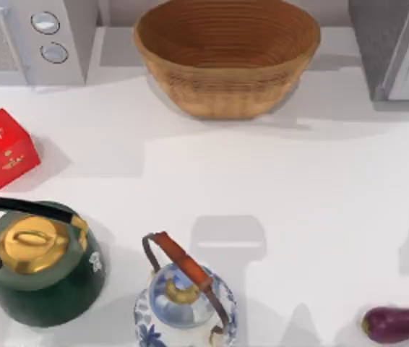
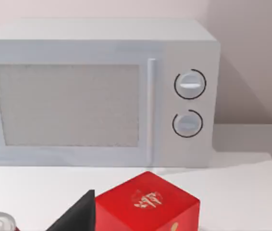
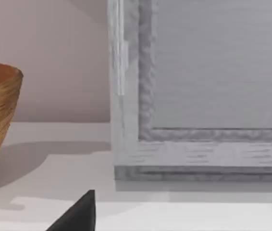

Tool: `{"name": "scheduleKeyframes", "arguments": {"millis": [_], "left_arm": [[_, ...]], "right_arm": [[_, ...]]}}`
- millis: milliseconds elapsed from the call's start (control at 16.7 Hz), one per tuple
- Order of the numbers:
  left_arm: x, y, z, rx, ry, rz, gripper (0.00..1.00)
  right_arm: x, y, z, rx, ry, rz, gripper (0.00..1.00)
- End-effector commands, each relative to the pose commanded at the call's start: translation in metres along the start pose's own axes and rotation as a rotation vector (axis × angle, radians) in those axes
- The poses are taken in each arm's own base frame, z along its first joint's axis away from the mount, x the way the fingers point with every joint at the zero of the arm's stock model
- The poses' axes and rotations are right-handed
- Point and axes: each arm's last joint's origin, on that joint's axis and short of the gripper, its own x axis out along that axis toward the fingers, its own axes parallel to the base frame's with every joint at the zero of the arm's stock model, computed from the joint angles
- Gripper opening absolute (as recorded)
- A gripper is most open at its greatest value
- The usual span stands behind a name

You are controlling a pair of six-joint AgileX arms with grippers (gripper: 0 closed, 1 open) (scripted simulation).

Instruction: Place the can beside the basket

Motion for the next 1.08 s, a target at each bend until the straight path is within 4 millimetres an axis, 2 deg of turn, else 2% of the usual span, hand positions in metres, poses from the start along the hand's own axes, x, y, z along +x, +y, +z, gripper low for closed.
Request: {"name": "scheduleKeyframes", "arguments": {"millis": [240, 420, 600, 840, 1080], "left_arm": [[0.0, 0.0, 0.006, 0.015, 0.014, 0.001, 1.0], [0.002, 0.002, 0.028, 0.072, 0.078, 0.007, 1.0], [0.01, 0.005, 0.059, 0.165, 0.201, 0.015, 1.0], [0.042, 0.014, 0.101, 0.318, 0.445, 0.003, 1.0], [0.096, 0.033, 0.13, 0.468, 0.739, -0.066, 1.0]], "right_arm": [[0.0, 0.0, 0.0, 0.0, 0.0, 0.0, 1.0], [0.0, 0.0, 0.0, 0.0, 0.0, 0.0, 1.0], [0.0, 0.0, 0.0, 0.0, 0.0, 0.0, 1.0], [0.0, 0.0, 0.0, 0.0, 0.0, 0.0, 1.0], [0.0, 0.0, 0.0, 0.0, 0.0, 0.0, 1.0]]}}
